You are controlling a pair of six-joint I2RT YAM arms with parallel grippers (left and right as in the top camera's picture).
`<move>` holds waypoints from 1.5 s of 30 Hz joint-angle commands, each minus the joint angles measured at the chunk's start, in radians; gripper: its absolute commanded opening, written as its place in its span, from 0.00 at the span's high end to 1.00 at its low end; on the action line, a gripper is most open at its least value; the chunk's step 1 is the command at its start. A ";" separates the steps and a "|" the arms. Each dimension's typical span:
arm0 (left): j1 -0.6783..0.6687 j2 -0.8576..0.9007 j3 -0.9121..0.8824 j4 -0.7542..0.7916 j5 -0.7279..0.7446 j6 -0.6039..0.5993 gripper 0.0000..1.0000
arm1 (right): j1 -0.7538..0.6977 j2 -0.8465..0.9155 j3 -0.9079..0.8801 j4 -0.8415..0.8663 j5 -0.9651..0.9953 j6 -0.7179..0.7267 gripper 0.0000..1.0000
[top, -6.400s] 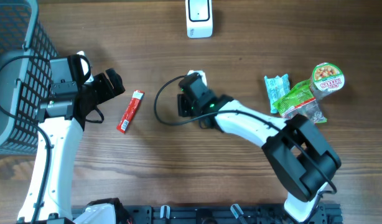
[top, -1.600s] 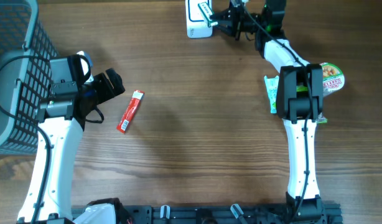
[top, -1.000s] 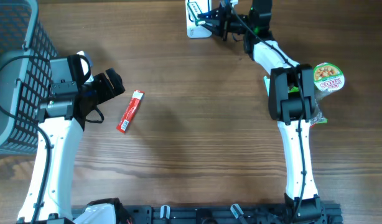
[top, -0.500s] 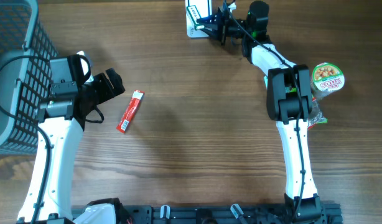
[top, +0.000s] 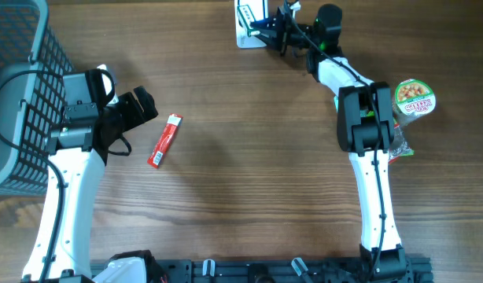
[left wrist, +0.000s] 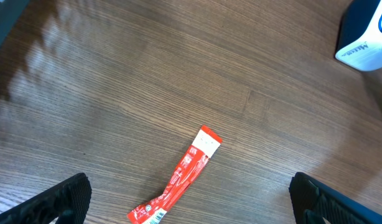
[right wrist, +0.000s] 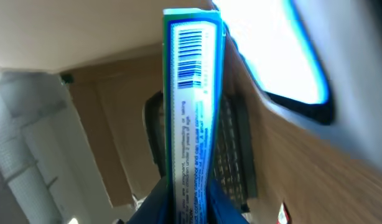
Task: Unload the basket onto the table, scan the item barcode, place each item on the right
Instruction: 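Hold the green box barcode under the scanner window, then carry the green box right and lower it by the snack bags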
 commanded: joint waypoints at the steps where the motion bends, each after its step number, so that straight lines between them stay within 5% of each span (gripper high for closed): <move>1: -0.002 -0.002 0.011 0.003 0.008 0.002 0.00 | -0.010 0.008 0.007 0.174 0.044 0.185 0.95; 11: -0.002 -0.002 0.011 0.003 0.008 0.002 0.00 | -0.013 -0.163 0.007 0.035 0.045 -0.011 0.95; 24: -0.002 -0.002 0.011 0.003 0.008 0.002 0.00 | -0.014 -0.597 0.007 -1.185 0.164 -1.064 0.95; 32: -0.002 -0.002 0.011 0.003 0.008 0.002 0.00 | -0.014 -0.755 0.007 -1.954 0.581 -1.620 0.95; 37: -0.002 -0.002 0.011 0.003 0.008 0.002 0.00 | -0.014 -0.752 -0.017 -2.233 0.866 -1.739 0.95; 45: -0.002 -0.002 0.011 0.003 0.008 0.002 0.00 | -0.002 -0.752 -0.192 -2.255 1.078 -1.738 0.92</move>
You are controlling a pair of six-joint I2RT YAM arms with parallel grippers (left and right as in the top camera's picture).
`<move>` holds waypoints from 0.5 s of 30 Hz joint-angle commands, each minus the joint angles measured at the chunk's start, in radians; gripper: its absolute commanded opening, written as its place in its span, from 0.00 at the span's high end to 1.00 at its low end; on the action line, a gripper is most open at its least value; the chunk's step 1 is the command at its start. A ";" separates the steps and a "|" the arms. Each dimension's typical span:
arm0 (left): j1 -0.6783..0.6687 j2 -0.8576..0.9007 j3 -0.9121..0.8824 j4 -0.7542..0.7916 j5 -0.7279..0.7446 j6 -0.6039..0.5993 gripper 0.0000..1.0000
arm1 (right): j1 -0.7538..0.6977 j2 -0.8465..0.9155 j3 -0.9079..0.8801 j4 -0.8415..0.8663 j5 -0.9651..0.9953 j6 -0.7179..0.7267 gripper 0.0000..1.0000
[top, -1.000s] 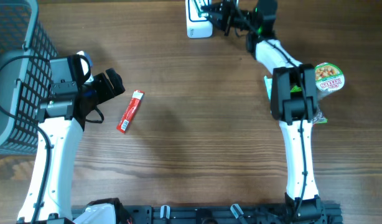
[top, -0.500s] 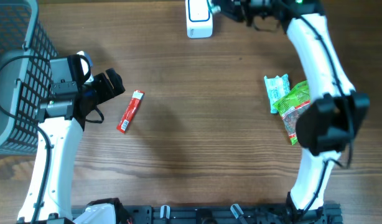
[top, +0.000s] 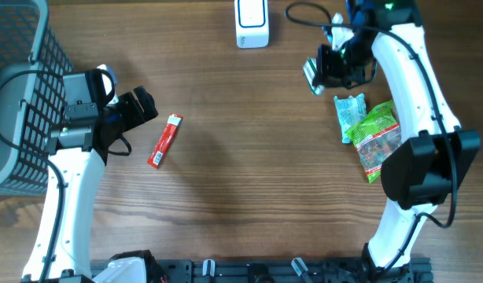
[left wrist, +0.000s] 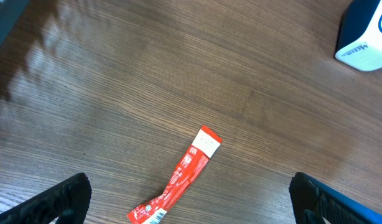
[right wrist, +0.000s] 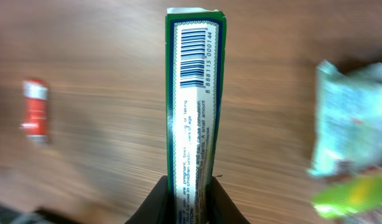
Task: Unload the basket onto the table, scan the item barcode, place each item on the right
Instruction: 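Carry the green box right and lower it by the snack bags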
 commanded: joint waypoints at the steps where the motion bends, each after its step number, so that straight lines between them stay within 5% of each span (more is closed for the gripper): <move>1: -0.002 -0.002 0.011 0.003 0.008 0.002 0.00 | 0.014 -0.005 -0.104 0.039 0.155 -0.038 0.91; 15: -0.002 -0.002 0.011 0.003 0.008 0.002 0.00 | 0.066 -0.005 -0.451 0.294 0.332 0.021 0.91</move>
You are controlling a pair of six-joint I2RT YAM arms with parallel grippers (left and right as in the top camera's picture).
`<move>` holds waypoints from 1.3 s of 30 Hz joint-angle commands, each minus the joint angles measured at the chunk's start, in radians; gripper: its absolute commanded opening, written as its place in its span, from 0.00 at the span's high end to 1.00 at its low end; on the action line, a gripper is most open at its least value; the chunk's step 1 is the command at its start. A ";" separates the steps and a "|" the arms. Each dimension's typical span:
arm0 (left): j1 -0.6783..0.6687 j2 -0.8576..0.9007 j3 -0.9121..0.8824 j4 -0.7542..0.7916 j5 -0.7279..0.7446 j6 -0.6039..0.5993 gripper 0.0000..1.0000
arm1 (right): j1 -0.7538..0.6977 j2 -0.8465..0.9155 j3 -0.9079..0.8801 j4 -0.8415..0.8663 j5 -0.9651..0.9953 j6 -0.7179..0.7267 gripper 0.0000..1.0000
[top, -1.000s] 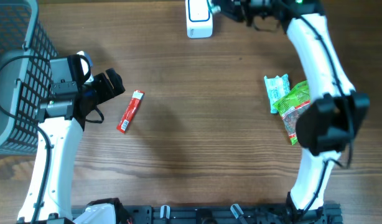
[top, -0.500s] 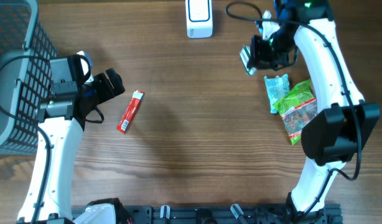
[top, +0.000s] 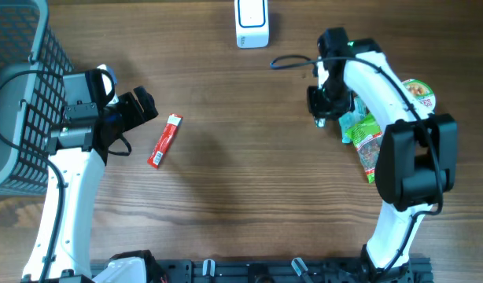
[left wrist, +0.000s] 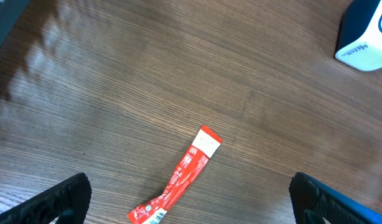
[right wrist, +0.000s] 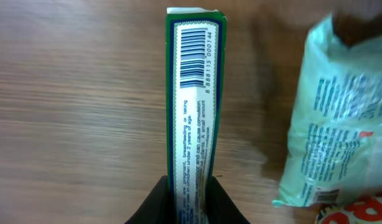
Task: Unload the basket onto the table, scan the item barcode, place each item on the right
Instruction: 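Carry the green box right and lower it by the snack bags, then reach the left gripper to the red snack stick and grasp it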
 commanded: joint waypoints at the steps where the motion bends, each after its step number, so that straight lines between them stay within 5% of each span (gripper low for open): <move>1: -0.002 -0.002 0.011 0.003 0.008 0.002 0.00 | 0.002 -0.005 -0.077 0.029 0.085 0.024 0.88; 11: -0.002 -0.002 0.011 0.003 0.008 0.002 0.00 | 0.001 -0.018 -0.088 0.044 0.084 0.018 0.39; 21: -0.002 -0.002 0.011 0.003 0.008 0.002 0.00 | 0.001 -0.122 0.092 -0.009 -0.029 0.018 0.31; 29: -0.002 -0.002 0.011 0.004 0.004 0.003 0.00 | 0.002 -0.144 0.074 0.117 -0.402 0.055 0.20; 35: -0.001 -0.004 0.011 0.018 -0.168 0.006 0.00 | 0.043 -0.144 0.019 0.197 -0.402 0.186 0.17; 39: -0.001 -0.004 0.011 0.013 -0.192 0.006 0.00 | 0.093 -0.143 0.004 0.206 -0.398 0.203 0.01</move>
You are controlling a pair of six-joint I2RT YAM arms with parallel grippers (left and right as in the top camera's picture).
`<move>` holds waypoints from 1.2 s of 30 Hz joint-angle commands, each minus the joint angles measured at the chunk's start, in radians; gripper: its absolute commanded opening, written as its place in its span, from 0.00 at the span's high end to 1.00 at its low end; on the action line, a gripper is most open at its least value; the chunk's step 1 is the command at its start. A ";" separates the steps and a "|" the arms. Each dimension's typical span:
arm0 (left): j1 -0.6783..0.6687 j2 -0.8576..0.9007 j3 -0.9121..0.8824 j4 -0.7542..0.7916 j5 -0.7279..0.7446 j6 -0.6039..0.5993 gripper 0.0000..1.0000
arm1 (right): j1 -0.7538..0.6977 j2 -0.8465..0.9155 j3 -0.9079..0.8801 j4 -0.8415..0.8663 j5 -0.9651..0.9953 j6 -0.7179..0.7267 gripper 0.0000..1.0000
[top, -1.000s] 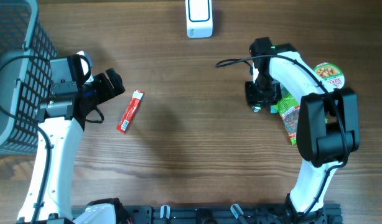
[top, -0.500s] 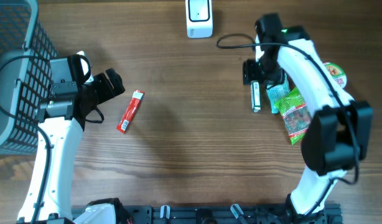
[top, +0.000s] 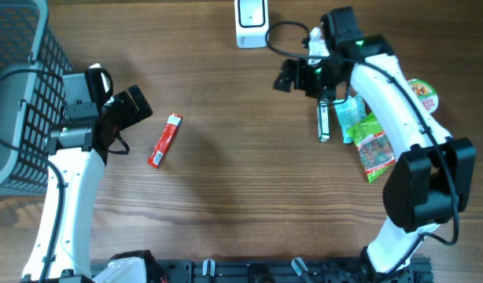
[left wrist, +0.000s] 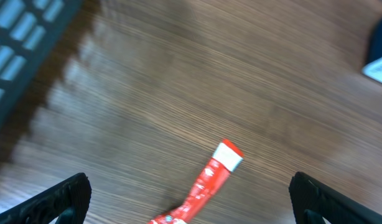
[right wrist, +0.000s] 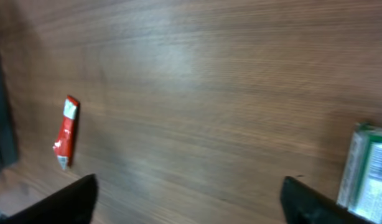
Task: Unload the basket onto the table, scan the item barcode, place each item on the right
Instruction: 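Reach the left gripper to the red snack stick and grasp it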
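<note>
A slim green box (top: 323,122) with a barcode lies flat on the table, touching a pale green packet (top: 350,112); in the right wrist view only the box's end (right wrist: 369,180) shows at the right edge. My right gripper (top: 289,78) (right wrist: 190,186) is open and empty, up and left of the box. The white scanner (top: 251,22) stands at the back edge. A red sachet (top: 164,140) (left wrist: 206,185) (right wrist: 66,130) lies at the left, just in front of my open left gripper (top: 141,110) (left wrist: 188,190).
A grey wire basket (top: 17,86) (left wrist: 20,53) stands at the far left. A green snack bag (top: 375,145) and a round cup (top: 421,93) lie at the right beside the packet. The scanner's corner (left wrist: 381,62) shows in the left wrist view.
My right gripper let go of the green box, which now lies beside the pale green packet, and stands open further left. The left wrist has shifted slightly, bringing the basket into its view.
My right gripper first held the green box, barcode side showing, up by the scanner at the back. Then it held the box away from the scanner over the right side, then right next to the packets. Now the box rests there and the gripper is open.
</note>
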 commanded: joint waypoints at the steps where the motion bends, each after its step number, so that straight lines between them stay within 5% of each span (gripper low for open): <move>1: -0.001 -0.003 0.011 -0.003 -0.075 0.005 0.00 | 0.058 0.001 -0.019 0.006 -0.035 0.052 0.00; 17: -0.048 0.108 -0.106 -0.053 0.127 -0.051 0.04 | 0.187 0.008 -0.022 0.084 0.151 0.156 0.00; 19: -0.048 0.144 -0.119 -0.043 0.123 -0.051 0.36 | 0.186 0.008 -0.022 0.117 0.152 0.156 0.00; 21: -0.048 0.172 -0.120 -0.029 0.105 -0.051 0.83 | 0.187 0.008 -0.022 0.161 0.151 0.156 0.00; 22: -0.048 0.186 -0.120 -0.013 0.089 -0.051 0.94 | 0.187 0.008 -0.022 0.182 0.151 0.156 0.00; 36: -0.048 0.361 -0.120 0.168 0.078 -0.085 0.91 | 0.186 0.008 -0.022 0.230 0.151 0.156 0.00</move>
